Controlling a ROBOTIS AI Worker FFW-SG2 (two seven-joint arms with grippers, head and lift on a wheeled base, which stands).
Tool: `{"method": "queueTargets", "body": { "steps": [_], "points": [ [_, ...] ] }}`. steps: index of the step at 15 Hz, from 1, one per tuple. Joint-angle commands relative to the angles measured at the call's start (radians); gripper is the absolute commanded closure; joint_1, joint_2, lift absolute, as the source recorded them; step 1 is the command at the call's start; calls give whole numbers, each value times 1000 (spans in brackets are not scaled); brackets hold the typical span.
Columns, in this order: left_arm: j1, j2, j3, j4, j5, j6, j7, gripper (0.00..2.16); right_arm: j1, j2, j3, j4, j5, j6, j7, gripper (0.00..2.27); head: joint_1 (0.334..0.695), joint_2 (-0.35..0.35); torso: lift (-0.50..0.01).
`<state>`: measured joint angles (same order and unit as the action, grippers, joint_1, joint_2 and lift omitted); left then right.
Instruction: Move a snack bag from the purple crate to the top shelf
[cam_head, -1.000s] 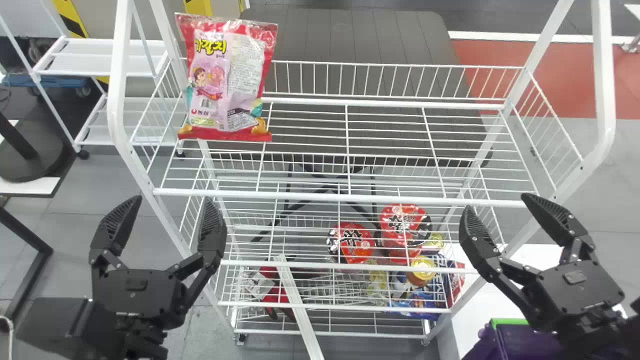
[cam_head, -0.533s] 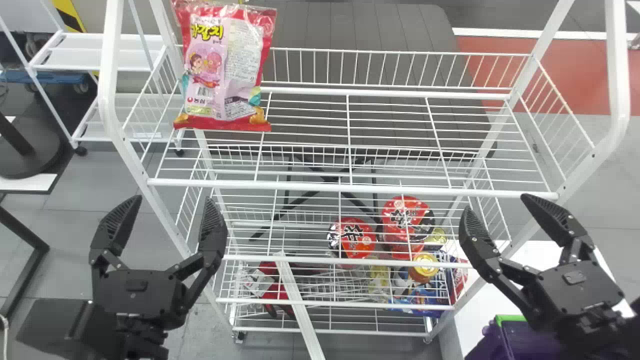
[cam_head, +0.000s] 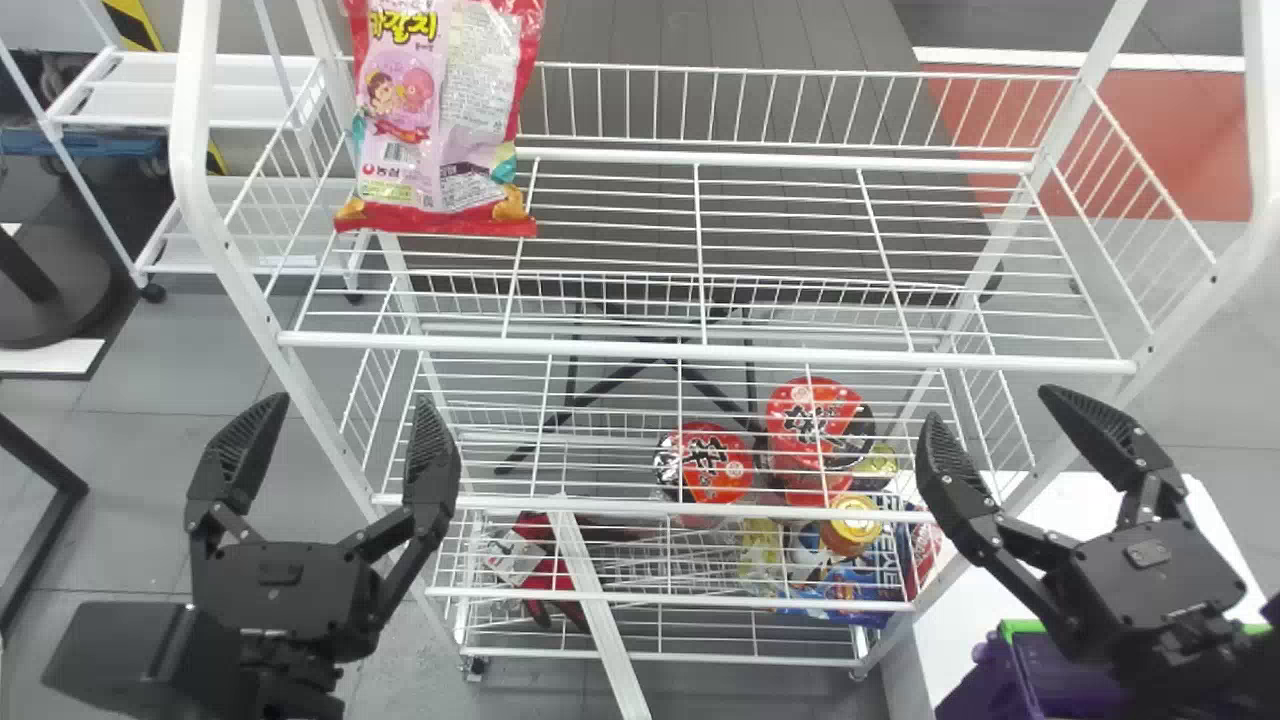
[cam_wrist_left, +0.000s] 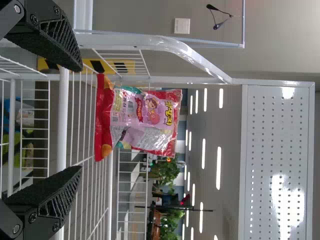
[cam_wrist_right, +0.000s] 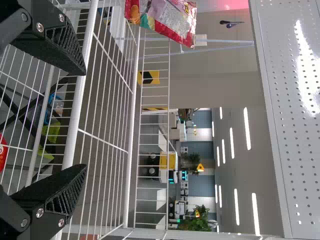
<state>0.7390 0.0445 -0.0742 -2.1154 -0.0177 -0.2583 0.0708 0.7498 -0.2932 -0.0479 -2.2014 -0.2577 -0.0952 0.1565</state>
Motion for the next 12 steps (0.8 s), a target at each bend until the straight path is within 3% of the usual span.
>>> {"method": "queueTargets", "body": {
  "steps": [1,12],
  "points": [
    [5,0,-2,-2,-7,0,1,124,0,-3,0,0,0,-4,0,181,695,-23,-136],
    [-3,-2,7,41,30,-31,-14,124,2,-12,5,0,-2,-7,0,178,695,-19,-181]
  ]
}}
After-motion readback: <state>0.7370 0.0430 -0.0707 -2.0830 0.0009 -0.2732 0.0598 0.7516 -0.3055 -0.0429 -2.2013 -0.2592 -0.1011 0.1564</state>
